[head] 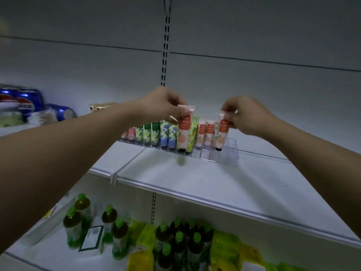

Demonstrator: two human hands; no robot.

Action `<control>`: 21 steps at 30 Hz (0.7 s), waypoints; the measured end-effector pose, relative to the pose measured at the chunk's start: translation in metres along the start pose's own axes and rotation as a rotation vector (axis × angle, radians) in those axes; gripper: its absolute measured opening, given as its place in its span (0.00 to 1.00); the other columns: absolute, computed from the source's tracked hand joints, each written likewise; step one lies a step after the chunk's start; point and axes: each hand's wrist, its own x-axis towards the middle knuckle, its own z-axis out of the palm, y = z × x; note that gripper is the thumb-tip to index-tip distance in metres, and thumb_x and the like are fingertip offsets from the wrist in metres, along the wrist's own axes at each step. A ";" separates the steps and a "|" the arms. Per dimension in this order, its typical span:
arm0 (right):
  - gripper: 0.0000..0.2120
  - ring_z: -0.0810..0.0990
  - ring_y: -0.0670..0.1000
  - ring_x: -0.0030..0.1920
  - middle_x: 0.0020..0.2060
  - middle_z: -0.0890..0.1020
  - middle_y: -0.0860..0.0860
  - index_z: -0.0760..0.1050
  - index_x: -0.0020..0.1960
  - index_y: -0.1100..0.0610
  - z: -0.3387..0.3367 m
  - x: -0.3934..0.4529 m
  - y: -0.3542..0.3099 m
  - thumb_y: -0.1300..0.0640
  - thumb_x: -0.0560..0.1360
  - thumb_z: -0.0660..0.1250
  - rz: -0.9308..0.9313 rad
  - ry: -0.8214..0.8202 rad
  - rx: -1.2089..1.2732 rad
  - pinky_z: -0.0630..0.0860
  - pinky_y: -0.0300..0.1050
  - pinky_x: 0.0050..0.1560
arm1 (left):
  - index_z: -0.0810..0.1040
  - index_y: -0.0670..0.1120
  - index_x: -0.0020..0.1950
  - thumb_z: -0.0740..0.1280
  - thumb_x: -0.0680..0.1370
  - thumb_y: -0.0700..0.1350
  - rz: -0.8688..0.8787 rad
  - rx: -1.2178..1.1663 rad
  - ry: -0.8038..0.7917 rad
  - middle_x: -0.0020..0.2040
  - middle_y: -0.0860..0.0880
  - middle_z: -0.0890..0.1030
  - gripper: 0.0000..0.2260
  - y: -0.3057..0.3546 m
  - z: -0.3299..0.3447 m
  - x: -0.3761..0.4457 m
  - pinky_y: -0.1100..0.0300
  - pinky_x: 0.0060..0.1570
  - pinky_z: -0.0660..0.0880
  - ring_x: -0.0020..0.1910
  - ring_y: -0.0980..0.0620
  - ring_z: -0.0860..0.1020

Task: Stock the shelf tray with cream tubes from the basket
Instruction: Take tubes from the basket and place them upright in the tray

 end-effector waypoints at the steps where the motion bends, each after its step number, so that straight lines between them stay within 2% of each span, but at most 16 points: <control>1: 0.05 0.81 0.57 0.45 0.46 0.83 0.55 0.79 0.49 0.57 0.005 0.009 0.003 0.62 0.78 0.65 0.004 0.019 -0.014 0.77 0.49 0.50 | 0.81 0.43 0.51 0.68 0.77 0.42 0.008 0.006 -0.001 0.46 0.47 0.85 0.05 -0.003 0.002 0.009 0.68 0.37 0.78 0.41 0.55 0.84; 5: 0.05 0.82 0.58 0.47 0.47 0.83 0.56 0.79 0.51 0.58 0.027 0.037 0.013 0.62 0.78 0.65 0.016 0.083 -0.019 0.78 0.53 0.52 | 0.81 0.45 0.50 0.69 0.76 0.41 0.044 -0.020 0.022 0.46 0.47 0.84 0.04 -0.011 0.008 0.040 0.68 0.37 0.78 0.40 0.55 0.84; 7: 0.06 0.82 0.57 0.46 0.48 0.83 0.56 0.80 0.52 0.58 0.039 0.049 0.018 0.63 0.78 0.65 0.017 0.115 -0.036 0.78 0.50 0.50 | 0.81 0.44 0.50 0.70 0.75 0.40 0.057 -0.041 0.023 0.46 0.47 0.84 0.04 -0.015 0.010 0.050 0.68 0.37 0.77 0.40 0.54 0.84; 10: 0.07 0.80 0.55 0.46 0.49 0.82 0.56 0.80 0.54 0.59 0.054 0.061 0.024 0.63 0.78 0.64 0.028 0.145 -0.062 0.72 0.43 0.46 | 0.81 0.42 0.51 0.70 0.75 0.39 0.064 -0.076 0.036 0.46 0.46 0.84 0.06 -0.022 0.012 0.059 0.66 0.39 0.79 0.41 0.53 0.84; 15: 0.08 0.79 0.58 0.51 0.51 0.82 0.59 0.80 0.53 0.60 0.086 0.063 0.034 0.64 0.78 0.64 0.074 0.079 -0.099 0.71 0.42 0.49 | 0.81 0.43 0.50 0.70 0.75 0.39 0.053 -0.065 0.034 0.46 0.46 0.84 0.05 -0.032 0.012 0.066 0.60 0.44 0.81 0.44 0.52 0.84; 19: 0.11 0.78 0.58 0.54 0.55 0.80 0.59 0.79 0.59 0.60 0.102 0.056 0.037 0.64 0.79 0.62 0.126 0.036 -0.115 0.74 0.47 0.53 | 0.81 0.43 0.50 0.70 0.75 0.40 0.048 -0.053 0.027 0.45 0.47 0.84 0.05 -0.031 0.013 0.065 0.61 0.44 0.81 0.43 0.52 0.84; 21: 0.14 0.76 0.58 0.57 0.60 0.75 0.58 0.76 0.64 0.60 0.097 0.056 0.034 0.60 0.80 0.62 0.141 0.045 -0.116 0.73 0.48 0.56 | 0.81 0.44 0.49 0.70 0.75 0.40 0.052 -0.026 0.032 0.45 0.48 0.84 0.04 -0.028 0.011 0.063 0.63 0.43 0.81 0.42 0.53 0.84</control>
